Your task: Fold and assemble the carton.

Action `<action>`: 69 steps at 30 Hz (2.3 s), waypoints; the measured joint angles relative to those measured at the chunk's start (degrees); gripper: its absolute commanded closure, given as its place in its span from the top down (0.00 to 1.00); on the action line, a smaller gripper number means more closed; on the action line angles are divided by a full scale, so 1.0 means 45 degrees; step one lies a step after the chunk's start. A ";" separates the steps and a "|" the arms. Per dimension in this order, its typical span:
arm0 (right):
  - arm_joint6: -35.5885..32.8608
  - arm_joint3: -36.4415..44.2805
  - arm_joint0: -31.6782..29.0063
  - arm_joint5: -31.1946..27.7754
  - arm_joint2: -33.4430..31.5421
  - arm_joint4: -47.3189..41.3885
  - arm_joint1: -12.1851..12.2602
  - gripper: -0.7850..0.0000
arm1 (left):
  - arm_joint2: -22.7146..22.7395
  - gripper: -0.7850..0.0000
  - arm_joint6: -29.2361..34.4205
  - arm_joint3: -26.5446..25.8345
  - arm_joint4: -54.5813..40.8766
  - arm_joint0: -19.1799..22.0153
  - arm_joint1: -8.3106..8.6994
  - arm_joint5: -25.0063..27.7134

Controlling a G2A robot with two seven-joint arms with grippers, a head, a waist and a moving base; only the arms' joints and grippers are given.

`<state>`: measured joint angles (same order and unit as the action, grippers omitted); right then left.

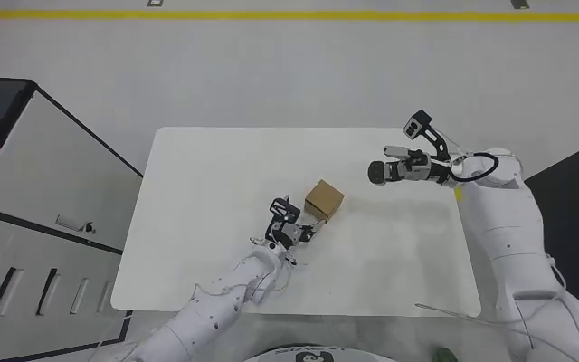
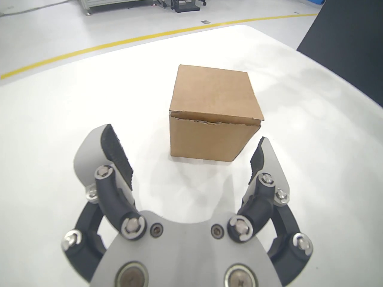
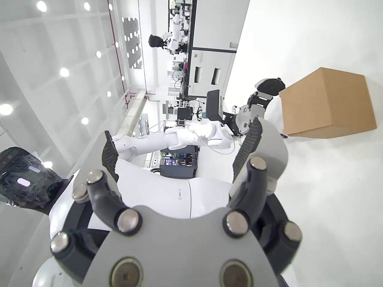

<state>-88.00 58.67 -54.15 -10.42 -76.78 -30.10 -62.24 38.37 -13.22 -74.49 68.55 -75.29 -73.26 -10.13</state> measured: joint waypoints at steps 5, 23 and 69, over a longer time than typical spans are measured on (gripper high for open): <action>0.0000 0.0000 0.0000 0.0000 0.0000 0.0000 0.0000 1.00 | -0.0169 1.00 -0.0022 0.0065 0.0157 0.0042 -0.0146 -0.0602; 0.0000 0.0000 0.0000 0.0000 0.0000 0.0000 0.0000 1.00 | -0.0312 1.00 0.0821 0.0399 0.0660 0.0495 -0.0560 0.0122; 0.0000 0.0000 0.0000 0.0000 0.0000 0.0000 0.0000 1.00 | 0.1982 0.00 0.1917 -0.1583 0.1629 -0.0630 -0.0608 0.1765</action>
<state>-88.00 58.67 -54.15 -10.42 -76.78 -30.10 -62.24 47.29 -4.60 -81.61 75.89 -78.12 -75.99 -2.19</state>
